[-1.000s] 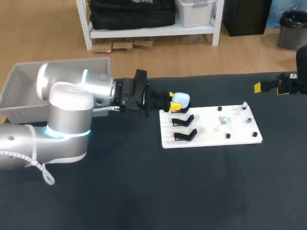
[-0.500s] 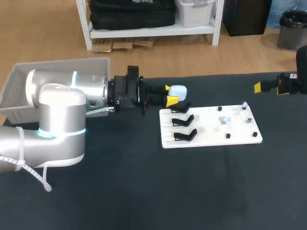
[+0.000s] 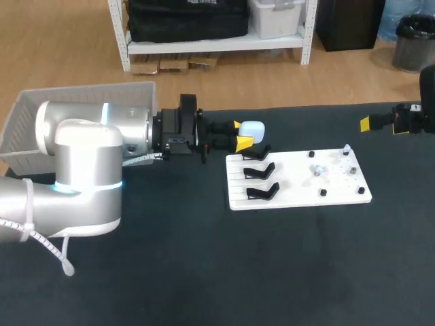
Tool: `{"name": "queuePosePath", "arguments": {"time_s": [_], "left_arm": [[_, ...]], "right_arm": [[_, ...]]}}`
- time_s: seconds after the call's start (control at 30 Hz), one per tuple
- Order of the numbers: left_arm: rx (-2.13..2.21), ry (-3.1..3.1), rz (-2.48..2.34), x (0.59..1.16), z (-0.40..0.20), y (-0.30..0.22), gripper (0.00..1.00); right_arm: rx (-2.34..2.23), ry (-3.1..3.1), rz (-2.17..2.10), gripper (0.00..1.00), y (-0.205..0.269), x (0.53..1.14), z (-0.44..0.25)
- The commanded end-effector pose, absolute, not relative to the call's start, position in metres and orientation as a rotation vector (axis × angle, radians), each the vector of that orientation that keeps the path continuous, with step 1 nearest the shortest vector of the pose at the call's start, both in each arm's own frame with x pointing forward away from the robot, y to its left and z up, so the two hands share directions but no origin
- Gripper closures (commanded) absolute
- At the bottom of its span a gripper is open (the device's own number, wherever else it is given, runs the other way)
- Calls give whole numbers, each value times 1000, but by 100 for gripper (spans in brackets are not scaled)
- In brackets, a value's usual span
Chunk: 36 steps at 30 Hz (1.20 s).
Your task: Pick up each earbud case from the left stands, insert the matching earbuds, close the lid, and place the case in the box.
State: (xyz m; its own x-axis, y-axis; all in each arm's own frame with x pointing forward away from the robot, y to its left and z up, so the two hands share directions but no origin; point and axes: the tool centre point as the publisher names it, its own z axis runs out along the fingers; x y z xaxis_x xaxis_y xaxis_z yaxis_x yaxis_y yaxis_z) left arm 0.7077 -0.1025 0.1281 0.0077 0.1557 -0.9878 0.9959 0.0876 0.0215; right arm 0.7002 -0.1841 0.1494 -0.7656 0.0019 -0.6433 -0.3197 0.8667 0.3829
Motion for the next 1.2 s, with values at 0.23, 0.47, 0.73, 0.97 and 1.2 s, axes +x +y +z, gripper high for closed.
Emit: {"name": "queuePosePath", "arguments": {"time_s": [0.23, 0.47, 0.73, 0.97, 1.2], "left_arm": [[1165, 1289, -1032, 685, 124, -101, 100], [1199, 1268, -1029, 682, 122, -108, 100], [1213, 1264, -1062, 690, 117, -114, 100], [1214, 1257, -1105, 694, 111, -119, 100], [1220, 1248, -1114, 696, 111, -119, 100]], "right_arm": [[-232, 2372, 639, 0, -185, 701, 149], [-277, 2360, 712, 0, -178, 680, 160], [-435, 2348, 764, 0, -143, 640, 173], [-514, 2371, 750, 0, -115, 623, 177], [-539, 2395, 756, 0, -91, 615, 177]]}}
